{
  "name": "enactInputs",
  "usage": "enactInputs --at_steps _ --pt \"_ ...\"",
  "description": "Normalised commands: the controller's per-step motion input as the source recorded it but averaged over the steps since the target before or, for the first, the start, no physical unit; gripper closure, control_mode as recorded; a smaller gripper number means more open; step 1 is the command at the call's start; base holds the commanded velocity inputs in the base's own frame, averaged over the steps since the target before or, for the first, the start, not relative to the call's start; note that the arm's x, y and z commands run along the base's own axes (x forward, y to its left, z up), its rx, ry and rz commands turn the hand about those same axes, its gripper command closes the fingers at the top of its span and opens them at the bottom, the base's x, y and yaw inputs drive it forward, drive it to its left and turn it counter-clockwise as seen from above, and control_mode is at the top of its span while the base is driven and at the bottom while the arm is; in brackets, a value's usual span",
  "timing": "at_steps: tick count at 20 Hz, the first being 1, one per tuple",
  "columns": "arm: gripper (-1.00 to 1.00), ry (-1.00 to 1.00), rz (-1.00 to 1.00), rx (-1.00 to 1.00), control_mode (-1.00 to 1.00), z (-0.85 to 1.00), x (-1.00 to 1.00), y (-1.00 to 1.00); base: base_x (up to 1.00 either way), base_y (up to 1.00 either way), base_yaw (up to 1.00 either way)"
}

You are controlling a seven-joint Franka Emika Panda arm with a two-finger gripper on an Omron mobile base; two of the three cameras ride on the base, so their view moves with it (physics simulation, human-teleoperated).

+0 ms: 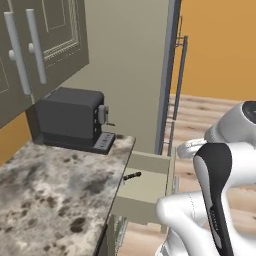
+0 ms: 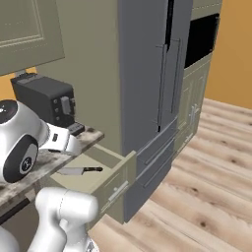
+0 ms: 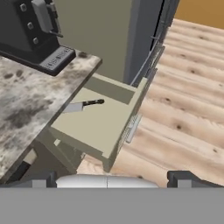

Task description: Pick up the knife from the drawer and place it on the cutting board. Then place the meat from the plate to the cutting board.

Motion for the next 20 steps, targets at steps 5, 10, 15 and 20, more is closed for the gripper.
enactInputs --at_steps 5,10,15,20 --pt "-1.00 0.00 0.00 0.00 1.00 0.00 0.00 0.00 -0.02 -0.10 -0.22" --pt "-1.00 0.11 -0.12 0.01 -1.00 -0.27 0.00 0.00 -0.05 0.01 -0.08" --pt "-1.00 0.23 -0.19 0.02 -1.00 -0.47 0.01 0.00 0.00 0.00 0.00" --pt "-1.00 0.11 -0.05 0.10 -1.00 -0.36 0.03 -0.28 0.00 0.00 0.00"
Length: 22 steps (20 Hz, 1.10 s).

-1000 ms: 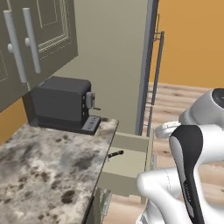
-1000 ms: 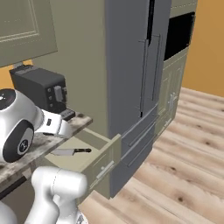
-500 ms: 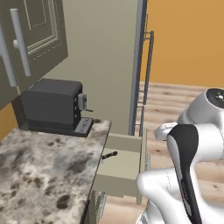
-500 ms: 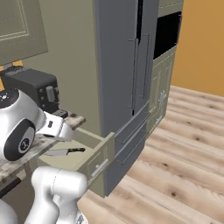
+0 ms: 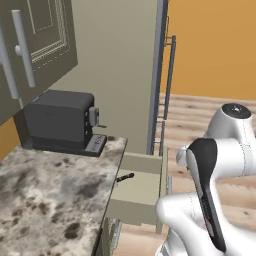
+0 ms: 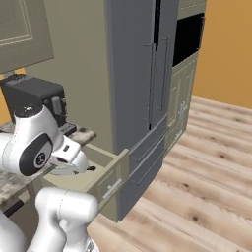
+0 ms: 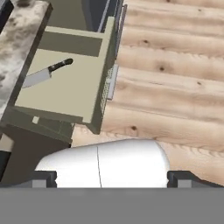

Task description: Pick up the knife from the drawer and place it on the cutting board. Then place the meat from the plate to the cutting board.

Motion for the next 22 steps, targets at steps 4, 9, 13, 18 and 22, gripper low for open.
enactInputs --at_steps 4,9,13,18,22 --pt "-1.00 0.11 0.00 0.08 -1.00 -0.46 0.20 -0.27 0.00 0.00 0.00" --pt "-1.00 0.12 0.00 0.03 -1.00 -0.46 0.39 -0.05 0.00 0.00 0.00" --pt "-1.00 0.08 -0.01 0.00 -1.00 -0.32 0.46 0.00 0.00 0.00 0.00" --pt "-1.00 0.05 -0.01 0.00 -1.00 -0.29 0.42 0.00 0.00 0.00 0.00" --pt "-1.00 0.01 0.00 0.08 -1.00 -0.40 0.41 0.00 0.00 0.00 0.00"
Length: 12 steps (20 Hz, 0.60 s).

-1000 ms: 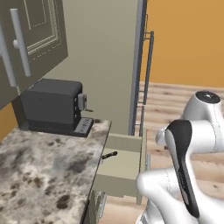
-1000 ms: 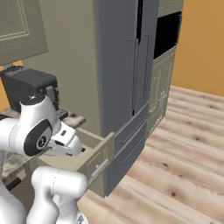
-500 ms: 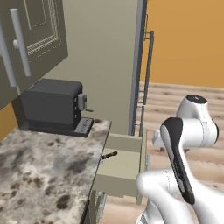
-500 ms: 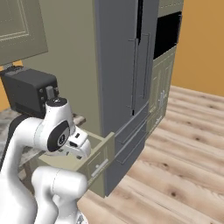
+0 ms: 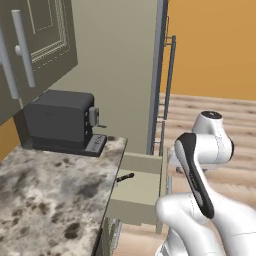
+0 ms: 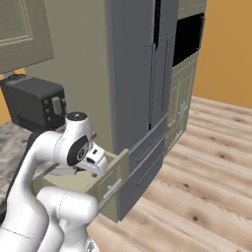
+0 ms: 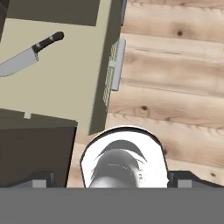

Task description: Pick up the knife from the drawer and place it on the cutting board. Then place the meat from the plate to the cutting board.

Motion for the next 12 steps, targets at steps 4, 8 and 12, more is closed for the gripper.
enactInputs --at_steps 4,8,12 --pt "-1.00 0.01 0.00 0.10 -1.00 -0.50 0.46 0.06 0.00 0.00 0.00" --pt "-1.00 0.05 0.00 0.03 -1.00 -0.45 0.55 0.08 0.00 0.00 0.00" --pt "-1.00 0.12 0.00 0.00 -1.00 -0.40 0.55 0.05 0.00 0.00 0.00"
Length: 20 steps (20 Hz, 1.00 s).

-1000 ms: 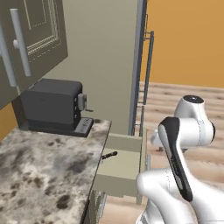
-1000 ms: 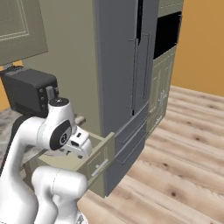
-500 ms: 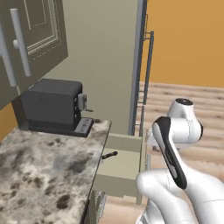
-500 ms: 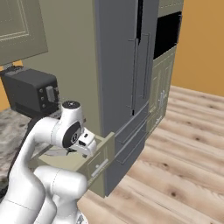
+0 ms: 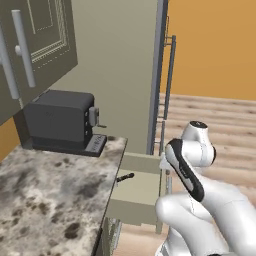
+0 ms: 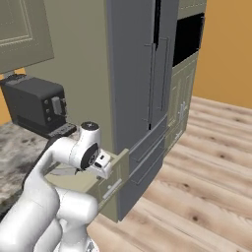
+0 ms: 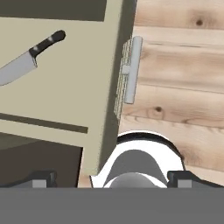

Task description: Pick up the knife from the drawer and place it on the cutting board. Then place the meat from the plate to the cutting board.

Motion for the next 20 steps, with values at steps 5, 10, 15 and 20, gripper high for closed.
enactInputs --at_steps 5,10,15,20 --pt "-1.00 0.15 -0.01 0.00 -1.00 -0.33 0.47 0.01 0.00 0.00 0.00" --pt "-1.00 0.12 -0.01 0.00 -1.00 -0.32 0.47 0.01 0.00 0.00 0.00" --pt "-1.00 0.08 -0.01 0.00 -1.00 -0.28 0.42 0.00 0.00 0.00 0.00" --pt "-1.00 0.08 0.00 0.00 -1.00 -0.32 0.45 0.00 0.00 0.00 0.00"
